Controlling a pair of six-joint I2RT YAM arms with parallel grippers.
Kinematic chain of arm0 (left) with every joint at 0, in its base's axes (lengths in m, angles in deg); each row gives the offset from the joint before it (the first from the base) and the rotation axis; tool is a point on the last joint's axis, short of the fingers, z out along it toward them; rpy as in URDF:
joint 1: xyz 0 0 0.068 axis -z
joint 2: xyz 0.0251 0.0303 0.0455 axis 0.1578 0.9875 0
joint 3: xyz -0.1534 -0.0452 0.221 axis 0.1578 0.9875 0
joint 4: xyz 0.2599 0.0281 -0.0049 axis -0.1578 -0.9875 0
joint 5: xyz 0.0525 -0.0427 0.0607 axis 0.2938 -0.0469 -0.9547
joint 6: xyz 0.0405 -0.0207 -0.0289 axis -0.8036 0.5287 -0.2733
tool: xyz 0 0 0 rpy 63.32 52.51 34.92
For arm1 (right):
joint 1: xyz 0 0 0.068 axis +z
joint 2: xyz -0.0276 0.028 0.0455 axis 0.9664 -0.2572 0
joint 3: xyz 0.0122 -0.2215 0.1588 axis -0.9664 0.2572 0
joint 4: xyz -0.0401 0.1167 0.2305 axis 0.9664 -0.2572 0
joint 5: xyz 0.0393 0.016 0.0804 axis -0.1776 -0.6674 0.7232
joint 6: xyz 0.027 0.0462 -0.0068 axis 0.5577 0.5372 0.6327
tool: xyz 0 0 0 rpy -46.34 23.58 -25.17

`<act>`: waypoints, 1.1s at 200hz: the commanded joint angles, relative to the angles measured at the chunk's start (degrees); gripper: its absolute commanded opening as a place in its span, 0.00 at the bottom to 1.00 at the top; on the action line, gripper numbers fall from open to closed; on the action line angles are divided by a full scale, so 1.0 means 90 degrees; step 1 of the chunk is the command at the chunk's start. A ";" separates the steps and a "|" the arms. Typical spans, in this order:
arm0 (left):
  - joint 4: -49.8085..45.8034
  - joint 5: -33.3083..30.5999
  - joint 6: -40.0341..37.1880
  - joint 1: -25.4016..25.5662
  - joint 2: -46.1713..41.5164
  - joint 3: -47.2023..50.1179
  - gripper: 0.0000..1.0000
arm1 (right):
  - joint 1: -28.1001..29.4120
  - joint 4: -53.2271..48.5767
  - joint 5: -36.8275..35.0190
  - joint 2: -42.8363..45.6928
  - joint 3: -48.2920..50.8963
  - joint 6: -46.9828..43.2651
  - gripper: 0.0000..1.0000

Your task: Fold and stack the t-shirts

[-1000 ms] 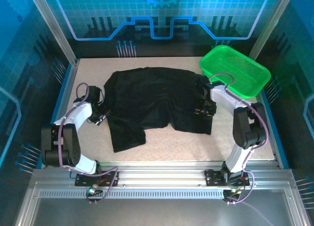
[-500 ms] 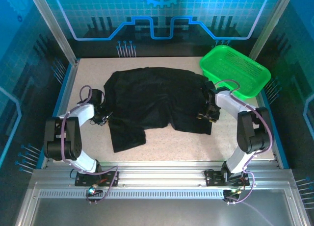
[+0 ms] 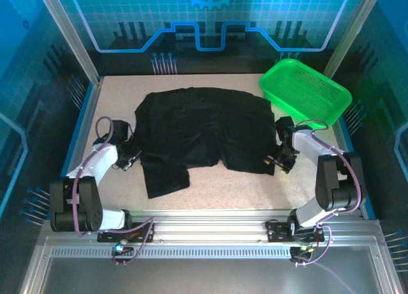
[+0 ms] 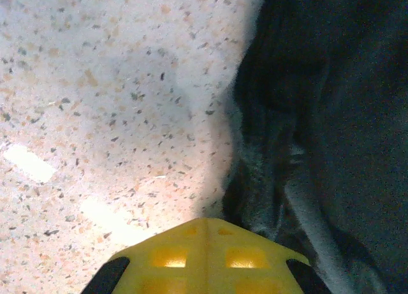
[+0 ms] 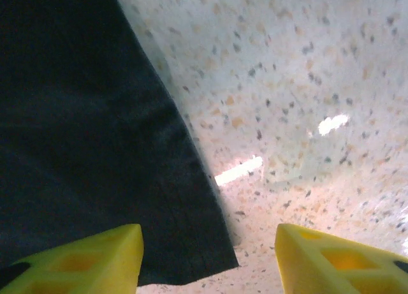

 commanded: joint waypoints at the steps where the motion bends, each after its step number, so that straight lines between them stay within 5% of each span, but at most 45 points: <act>1: -0.0282 -0.0145 0.0108 -0.0048 -0.0087 0.0090 0.05 | 0.0177 -0.0009 0.0324 0.0364 0.0306 0.0333 0.62; 59: -0.0144 0.0103 0.0169 -0.0048 -0.0074 0.0113 0.00 | 0.0358 0.0457 0.0413 -0.0236 0.0374 0.0324 0.55; 95: -0.0032 0.0347 0.0245 -0.0048 -0.0094 0.0077 0.00 | 0.0355 0.0637 0.0355 -0.0393 0.0248 0.0284 0.14; 112: -0.0101 0.0436 0.0347 -0.0048 -0.0260 -0.0040 0.00 | 0.0494 0.0542 0.0121 -0.0126 -0.0121 0.0149 0.03; 153: -0.0264 0.0478 0.0676 -0.0048 -0.0528 -0.0635 0.00 | 0.0926 0.0021 -0.0504 0.0244 -0.1399 -0.0367 0.00; 177: -0.1169 -0.0172 0.0810 -0.0043 -0.0430 -0.1145 0.00 | 0.0928 -0.0371 -0.0612 0.0122 -0.1812 -0.0409 0.00; 195: -0.1418 -0.0313 0.0632 -0.0048 -0.0285 -0.1185 0.40 | 0.0894 -0.0444 -0.0571 0.0077 -0.1640 -0.0344 0.00; 220: -0.0879 0.0043 0.0418 -0.0078 -0.0181 -0.0775 0.44 | 0.0805 -0.0306 -0.0491 0.0235 -0.1097 -0.0204 0.00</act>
